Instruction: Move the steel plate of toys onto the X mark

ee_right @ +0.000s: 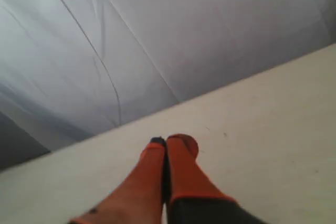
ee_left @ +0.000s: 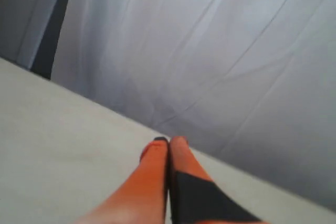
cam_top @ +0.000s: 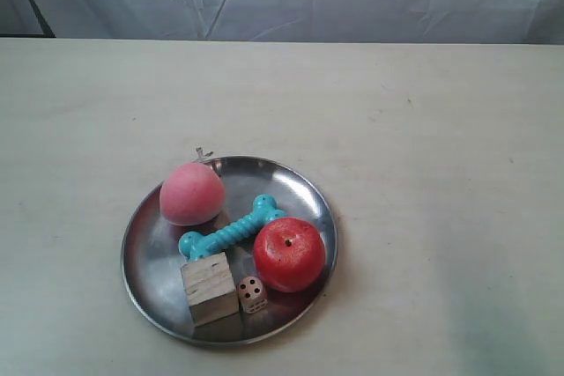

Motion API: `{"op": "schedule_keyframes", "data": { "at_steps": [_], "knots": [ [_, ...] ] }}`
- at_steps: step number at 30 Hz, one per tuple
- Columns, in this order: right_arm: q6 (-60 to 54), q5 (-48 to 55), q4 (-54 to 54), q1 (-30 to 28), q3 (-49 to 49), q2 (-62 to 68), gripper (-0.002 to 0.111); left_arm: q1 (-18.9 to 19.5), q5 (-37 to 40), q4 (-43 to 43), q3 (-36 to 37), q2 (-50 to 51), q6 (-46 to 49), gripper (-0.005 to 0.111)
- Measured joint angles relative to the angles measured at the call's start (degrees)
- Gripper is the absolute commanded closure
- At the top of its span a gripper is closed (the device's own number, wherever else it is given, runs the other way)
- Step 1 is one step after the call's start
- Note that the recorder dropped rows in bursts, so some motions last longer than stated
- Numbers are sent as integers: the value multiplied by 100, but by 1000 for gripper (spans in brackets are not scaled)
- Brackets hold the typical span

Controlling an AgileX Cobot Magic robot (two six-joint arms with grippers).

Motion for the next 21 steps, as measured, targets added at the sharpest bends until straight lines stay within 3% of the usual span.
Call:
{"op": "schedule_keyframes", "data": {
  "at_steps": [6,11,17,21],
  "knots": [
    [-78,1681,-1154,0,-2470,3158,109,0,2102,1396,-1898,2598,168,107],
    [-693,2901,-916,0,-3760,5221,106,0,3791,1672,-2866,4579,367,100],
    [-2422,3773,825,0,-3948,6944,66,0,4193,1351,-2976,6142,958,68],
    [-3263,4081,1969,39,-3926,7647,62,0,4316,622,-2976,6810,1612,56]
  ]
}}
